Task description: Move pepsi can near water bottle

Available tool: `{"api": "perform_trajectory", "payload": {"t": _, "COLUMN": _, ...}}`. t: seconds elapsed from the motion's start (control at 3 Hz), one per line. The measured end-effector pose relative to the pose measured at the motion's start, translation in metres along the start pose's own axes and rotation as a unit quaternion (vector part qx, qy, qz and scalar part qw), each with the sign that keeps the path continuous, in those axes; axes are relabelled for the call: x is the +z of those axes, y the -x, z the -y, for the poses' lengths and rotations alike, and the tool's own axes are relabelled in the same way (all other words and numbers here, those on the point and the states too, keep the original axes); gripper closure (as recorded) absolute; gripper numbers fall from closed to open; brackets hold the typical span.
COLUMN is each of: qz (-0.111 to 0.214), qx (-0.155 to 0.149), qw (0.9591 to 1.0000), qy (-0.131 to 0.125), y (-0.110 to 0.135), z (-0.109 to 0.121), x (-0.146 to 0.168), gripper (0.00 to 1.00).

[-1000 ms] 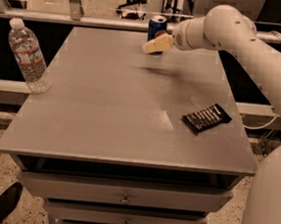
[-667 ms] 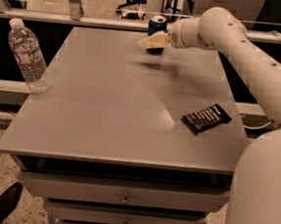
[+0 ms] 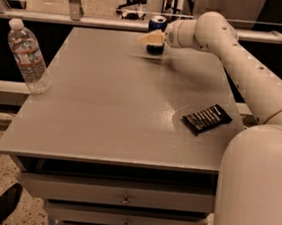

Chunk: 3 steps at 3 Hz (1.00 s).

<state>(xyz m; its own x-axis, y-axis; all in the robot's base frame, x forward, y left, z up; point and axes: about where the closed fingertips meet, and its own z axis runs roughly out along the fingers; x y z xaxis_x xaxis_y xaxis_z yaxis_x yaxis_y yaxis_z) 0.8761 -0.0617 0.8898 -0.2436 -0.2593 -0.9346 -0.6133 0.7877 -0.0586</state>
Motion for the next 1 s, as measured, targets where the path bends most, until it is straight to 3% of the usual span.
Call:
{"api": "perform_trajectory", "payload": {"t": 0.33, "qz": 0.017, "qx": 0.000, "qw": 0.9997, "qy": 0.016, "y": 0.007, "z": -0.008, "x": -0.008, "gripper": 0.47}}
{"api": "perform_trajectory", "payload": {"t": 0.67, "qz": 0.032, "qx": -0.005, "qw": 0.9977, "qy": 0.060, "y": 0.018, "z": -0.036, "x": -0.028, "gripper": 0.78}}
{"api": "perform_trajectory", "payload": {"t": 1.0, "qz": 0.044, "qx": -0.035, "qw": 0.9846, "qy": 0.165, "y": 0.027, "z": -0.112, "x": -0.054, "gripper": 1.00}}
